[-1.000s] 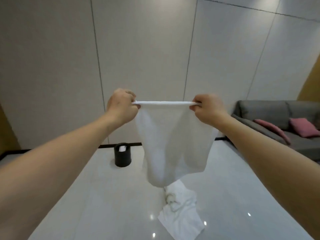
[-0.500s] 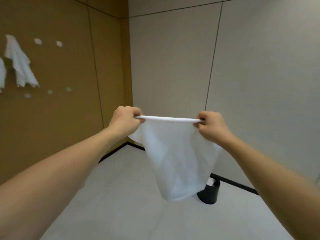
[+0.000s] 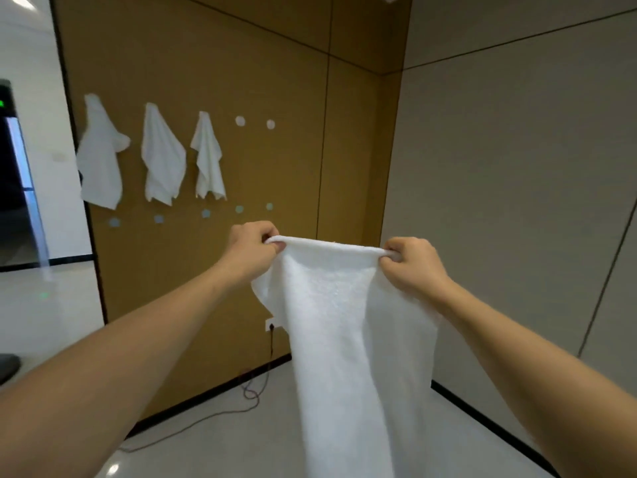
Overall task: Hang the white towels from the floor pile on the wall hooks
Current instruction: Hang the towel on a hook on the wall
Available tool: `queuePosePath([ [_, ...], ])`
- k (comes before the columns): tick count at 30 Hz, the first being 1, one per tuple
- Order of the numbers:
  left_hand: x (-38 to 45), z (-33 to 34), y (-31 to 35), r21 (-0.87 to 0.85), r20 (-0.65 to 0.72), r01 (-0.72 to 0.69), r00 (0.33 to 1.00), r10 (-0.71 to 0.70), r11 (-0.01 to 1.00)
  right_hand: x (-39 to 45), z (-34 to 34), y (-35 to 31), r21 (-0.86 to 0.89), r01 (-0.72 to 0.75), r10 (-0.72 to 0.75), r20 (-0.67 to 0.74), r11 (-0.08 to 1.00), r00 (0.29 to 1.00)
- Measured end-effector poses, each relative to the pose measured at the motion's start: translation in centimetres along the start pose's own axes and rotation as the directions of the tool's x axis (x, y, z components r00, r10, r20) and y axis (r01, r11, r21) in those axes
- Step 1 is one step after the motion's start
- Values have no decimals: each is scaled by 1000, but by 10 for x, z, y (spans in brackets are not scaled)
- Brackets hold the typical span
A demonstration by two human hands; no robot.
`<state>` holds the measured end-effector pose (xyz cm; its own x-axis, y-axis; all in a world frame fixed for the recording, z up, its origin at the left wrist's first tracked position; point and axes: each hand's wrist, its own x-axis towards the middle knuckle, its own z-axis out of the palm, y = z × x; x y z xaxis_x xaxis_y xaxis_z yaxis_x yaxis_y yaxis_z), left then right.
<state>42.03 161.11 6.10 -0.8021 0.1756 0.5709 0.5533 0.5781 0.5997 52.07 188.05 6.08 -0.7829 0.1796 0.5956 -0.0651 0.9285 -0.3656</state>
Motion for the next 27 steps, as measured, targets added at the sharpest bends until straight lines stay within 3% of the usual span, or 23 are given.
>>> queuePosePath([
  [11, 187, -8, -126, -36, -53, 81, 995, -83, 996, 201, 129, -35, 130, 42, -49, 53, 991, 997],
  [19, 305, 32, -190, -58, -110, 98, 988, -104, 994, 349, 230, 1, 210, 145, -151, 13, 967, 988],
  [27, 442, 73, -224, 40, -232, 130, 966, -118, 991, 520, 304, 40, 263, 305, -299, -63, 915, 952],
])
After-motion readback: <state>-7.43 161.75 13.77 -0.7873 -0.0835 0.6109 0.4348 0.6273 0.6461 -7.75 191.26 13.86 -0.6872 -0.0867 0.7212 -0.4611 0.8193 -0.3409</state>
